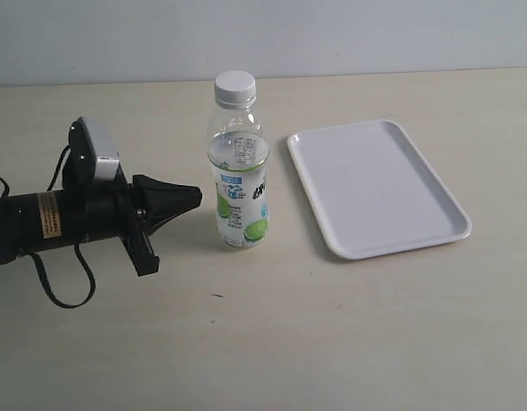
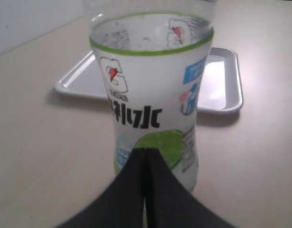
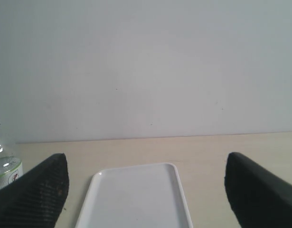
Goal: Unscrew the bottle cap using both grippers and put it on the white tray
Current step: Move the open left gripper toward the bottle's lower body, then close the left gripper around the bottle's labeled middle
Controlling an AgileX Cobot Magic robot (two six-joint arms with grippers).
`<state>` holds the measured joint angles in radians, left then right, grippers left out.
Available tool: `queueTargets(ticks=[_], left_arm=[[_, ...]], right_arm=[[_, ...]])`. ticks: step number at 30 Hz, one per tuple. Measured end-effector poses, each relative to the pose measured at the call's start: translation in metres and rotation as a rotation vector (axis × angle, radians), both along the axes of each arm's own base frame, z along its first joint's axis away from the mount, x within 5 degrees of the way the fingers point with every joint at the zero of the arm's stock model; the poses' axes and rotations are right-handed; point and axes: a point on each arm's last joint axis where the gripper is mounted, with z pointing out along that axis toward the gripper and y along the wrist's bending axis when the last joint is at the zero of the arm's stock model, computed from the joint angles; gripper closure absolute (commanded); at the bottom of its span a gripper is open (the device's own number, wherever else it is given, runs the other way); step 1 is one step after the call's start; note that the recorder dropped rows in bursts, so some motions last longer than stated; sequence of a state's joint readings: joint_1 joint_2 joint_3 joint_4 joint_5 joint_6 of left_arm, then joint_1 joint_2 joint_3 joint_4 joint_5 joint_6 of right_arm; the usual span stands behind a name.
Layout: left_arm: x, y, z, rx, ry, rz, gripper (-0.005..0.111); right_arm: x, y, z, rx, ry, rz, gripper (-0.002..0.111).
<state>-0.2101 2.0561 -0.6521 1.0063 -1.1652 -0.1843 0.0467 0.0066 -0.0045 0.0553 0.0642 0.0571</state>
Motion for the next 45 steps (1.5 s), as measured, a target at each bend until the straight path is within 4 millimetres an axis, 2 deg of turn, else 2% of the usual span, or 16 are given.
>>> queueTargets(ticks=[3,6,10,13,26,31,45], left_arm=[[0.002,0.001,-0.003,0.027,0.010,0.016,0.090],[0.003,0.002,-0.006,0.042,0.018,0.020,0.068],[0.003,0.002,-0.007,0.057,0.012,0.020,0.032],[0.003,0.002,-0.007,0.058,0.010,0.021,0.013],[0.006,0.003,-0.006,0.045,0.019,0.053,0.012],[0.007,-0.016,-0.003,0.049,0.004,0.015,0.012],[0.023,-0.033,0.002,0.110,-0.017,0.029,0.012]], right_arm=[[0.000,0.000,0.000,0.000,0.000,0.000,0.024],[0.000,0.000,0.000,0.000,0.000,0.000,0.024],[0.000,0.000,0.000,0.000,0.000,0.000,0.024],[0.000,0.000,0.000,0.000,0.000,0.000,0.024],[0.000,0.000,0.000,0.000,0.000,0.000,0.024],[0.000,0.000,0.000,0.000,0.000,0.000,0.024],[0.000,0.000,0.000,0.000,0.000,0.000,0.024]])
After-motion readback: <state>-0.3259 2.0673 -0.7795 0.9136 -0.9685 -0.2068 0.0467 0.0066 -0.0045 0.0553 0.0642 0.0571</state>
